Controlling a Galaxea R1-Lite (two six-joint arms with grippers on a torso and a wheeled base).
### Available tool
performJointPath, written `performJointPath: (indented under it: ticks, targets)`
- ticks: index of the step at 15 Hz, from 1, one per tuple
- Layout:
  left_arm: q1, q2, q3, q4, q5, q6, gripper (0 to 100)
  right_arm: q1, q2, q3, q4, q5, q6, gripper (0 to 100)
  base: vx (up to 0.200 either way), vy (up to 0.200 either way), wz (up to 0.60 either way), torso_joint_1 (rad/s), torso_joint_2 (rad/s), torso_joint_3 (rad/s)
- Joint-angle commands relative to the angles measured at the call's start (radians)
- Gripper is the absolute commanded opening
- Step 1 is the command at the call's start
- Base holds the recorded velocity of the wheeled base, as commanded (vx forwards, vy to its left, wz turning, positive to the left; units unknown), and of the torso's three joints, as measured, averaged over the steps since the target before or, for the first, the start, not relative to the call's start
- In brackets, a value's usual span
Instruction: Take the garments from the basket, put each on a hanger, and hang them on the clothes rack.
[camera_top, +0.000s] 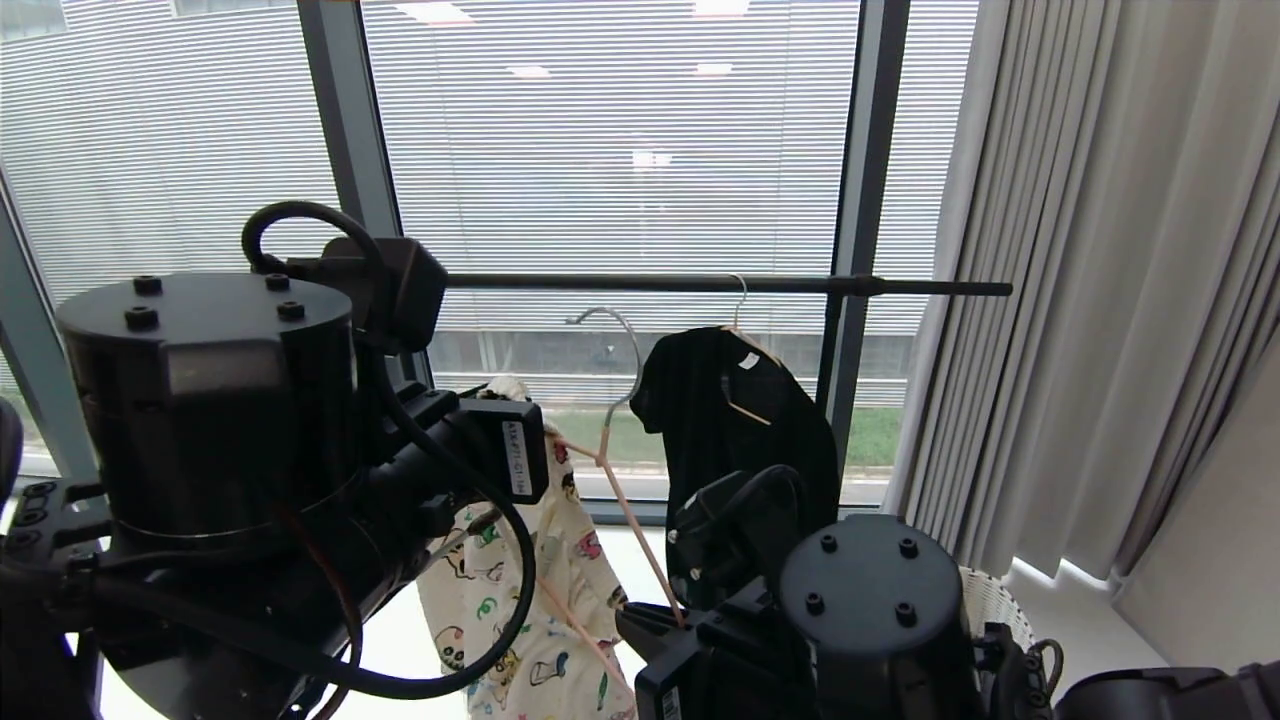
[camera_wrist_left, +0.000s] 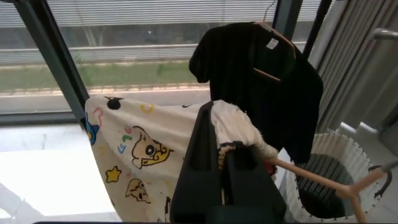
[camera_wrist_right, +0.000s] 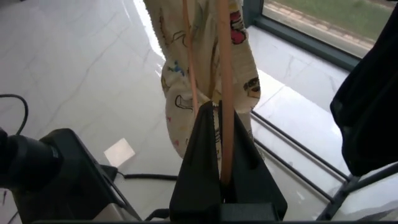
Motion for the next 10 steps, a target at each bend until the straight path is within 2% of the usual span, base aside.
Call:
performJointPath:
  ticks: [1,5,6,10]
  targets:
    - [-0.04,-0.016,0.003,-0.001,0.0,-0.001,0,-0.002,0.043,-0.025,0.0,0.0,0.001,0,0.0,0.0,0.0,0.0,0.0,0.0]
    - [-0.095,-0.05,0.026,0.001,0.0,-0.002,0,-0.059,0.042,-0.024,0.0,-0.017,0.001,0,0.0,0.0,0.0,0.0,0.0,0.0]
    - [-0.095,-0.056,0.042,0.001,0.0,-0.002,0,-0.068,0.042,-0.024,0.0,-0.039,0.001,0,0.0,0.0,0.0,0.0,0.0,0.0]
    - [-0.095,-0.063,0.086,-0.001,-0.001,-0.002,0,-0.071,0.026,-0.024,-0.002,-0.048,-0.001,0,0.0,0.0,0.0,0.0,0.0,0.0]
